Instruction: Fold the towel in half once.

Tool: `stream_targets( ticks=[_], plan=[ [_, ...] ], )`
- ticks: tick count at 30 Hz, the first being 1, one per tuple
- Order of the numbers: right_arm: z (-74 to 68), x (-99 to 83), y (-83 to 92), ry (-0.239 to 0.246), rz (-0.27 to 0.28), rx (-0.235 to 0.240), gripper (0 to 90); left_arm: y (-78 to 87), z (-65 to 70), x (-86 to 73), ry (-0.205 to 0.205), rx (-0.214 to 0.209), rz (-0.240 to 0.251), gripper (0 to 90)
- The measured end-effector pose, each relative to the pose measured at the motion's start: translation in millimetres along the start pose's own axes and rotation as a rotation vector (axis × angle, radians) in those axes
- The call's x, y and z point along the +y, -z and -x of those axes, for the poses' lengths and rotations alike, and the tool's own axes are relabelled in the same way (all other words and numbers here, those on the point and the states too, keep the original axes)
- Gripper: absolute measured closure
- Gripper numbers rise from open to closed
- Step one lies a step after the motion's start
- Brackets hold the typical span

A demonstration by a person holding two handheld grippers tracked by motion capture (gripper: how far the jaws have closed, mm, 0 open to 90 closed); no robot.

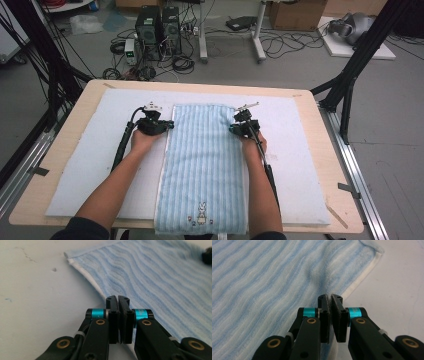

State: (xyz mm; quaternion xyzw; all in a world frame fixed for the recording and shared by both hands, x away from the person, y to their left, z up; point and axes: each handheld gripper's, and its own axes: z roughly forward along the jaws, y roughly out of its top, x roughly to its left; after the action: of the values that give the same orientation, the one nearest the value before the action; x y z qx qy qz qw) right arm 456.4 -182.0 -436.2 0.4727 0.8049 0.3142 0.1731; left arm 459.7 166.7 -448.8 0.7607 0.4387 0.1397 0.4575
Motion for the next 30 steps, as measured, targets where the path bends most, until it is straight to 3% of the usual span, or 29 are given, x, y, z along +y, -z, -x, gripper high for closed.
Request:
stream_targets(
  ticks=[5, 13, 19, 21, 23, 30],
  plan=[
    [4.9, 1.9, 5.8, -0.034, 0.087, -0.002, 85.5, 4.6, -2.0, 10.1, 0.027, -0.007, 0.061, 87.0],
    [6.3, 1.9, 21.2, -0.08, 0.122, 0.05, 85.4, 19.5, 3.5, 15.5, 0.017, -0.051, 0.116, 86.9],
    [5.4, -2.7, 37.3, -0.057, 0.116, 0.088, 85.0, 36.1, 16.9, 13.3, -0.016, -0.09, 0.116, 86.7],
    [3.4, -6.8, 43.7, -0.054, 0.12, 0.101, 84.9, 44.0, 25.0, 12.2, -0.043, -0.083, 0.156, 86.7],
    [0.8, -11.7, 50.2, -0.046, 0.127, 0.116, 84.6, 50.0, 30.9, 11.6, -0.053, -0.098, 0.156, 86.7],
    [-11.4, -32.3, 69.8, -0.013, 0.151, 0.142, 84.3, 68.9, 48.6, -1.2, -0.069, -0.138, 0.178, 86.7]
  ],
)
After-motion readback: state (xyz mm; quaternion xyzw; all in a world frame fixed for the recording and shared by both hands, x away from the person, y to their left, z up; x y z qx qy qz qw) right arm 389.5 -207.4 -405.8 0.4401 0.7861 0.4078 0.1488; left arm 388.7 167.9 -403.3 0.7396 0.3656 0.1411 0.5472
